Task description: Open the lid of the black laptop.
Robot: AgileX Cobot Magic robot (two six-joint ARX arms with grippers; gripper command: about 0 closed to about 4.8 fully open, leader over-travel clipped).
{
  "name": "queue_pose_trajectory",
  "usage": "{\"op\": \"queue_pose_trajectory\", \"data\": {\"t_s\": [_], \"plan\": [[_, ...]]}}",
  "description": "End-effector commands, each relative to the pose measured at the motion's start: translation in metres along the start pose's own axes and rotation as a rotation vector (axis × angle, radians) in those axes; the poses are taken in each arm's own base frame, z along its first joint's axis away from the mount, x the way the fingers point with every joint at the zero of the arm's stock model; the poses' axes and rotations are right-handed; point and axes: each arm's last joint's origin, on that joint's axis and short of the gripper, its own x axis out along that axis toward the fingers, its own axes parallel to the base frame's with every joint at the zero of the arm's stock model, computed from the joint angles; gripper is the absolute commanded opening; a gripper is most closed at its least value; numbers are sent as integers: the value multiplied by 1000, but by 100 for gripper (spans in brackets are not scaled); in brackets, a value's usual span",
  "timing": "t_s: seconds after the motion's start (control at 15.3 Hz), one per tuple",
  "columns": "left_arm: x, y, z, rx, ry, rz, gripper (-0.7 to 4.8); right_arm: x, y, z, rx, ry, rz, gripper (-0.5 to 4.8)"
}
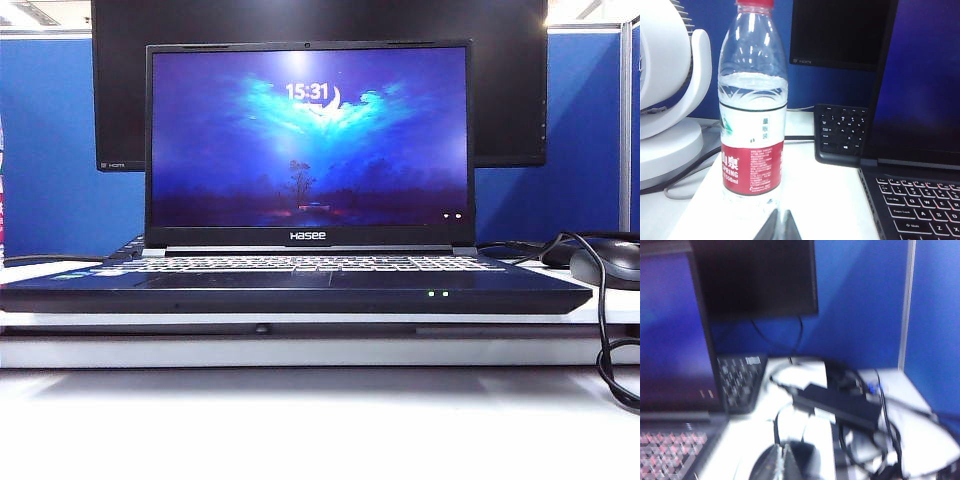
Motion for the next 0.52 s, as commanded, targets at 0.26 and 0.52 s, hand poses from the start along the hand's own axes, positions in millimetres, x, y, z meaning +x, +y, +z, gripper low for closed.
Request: {"op": "queue_pose_trajectory", "data": {"t_s": [0.26,0.52], "plan": [[0,0,1,1,-8,-2,21,2,-8,-15,6,-2,-94,-5],[0,0,1,1,-8,-2,21,3,-8,-23,8,-16,-84,-5]]}}
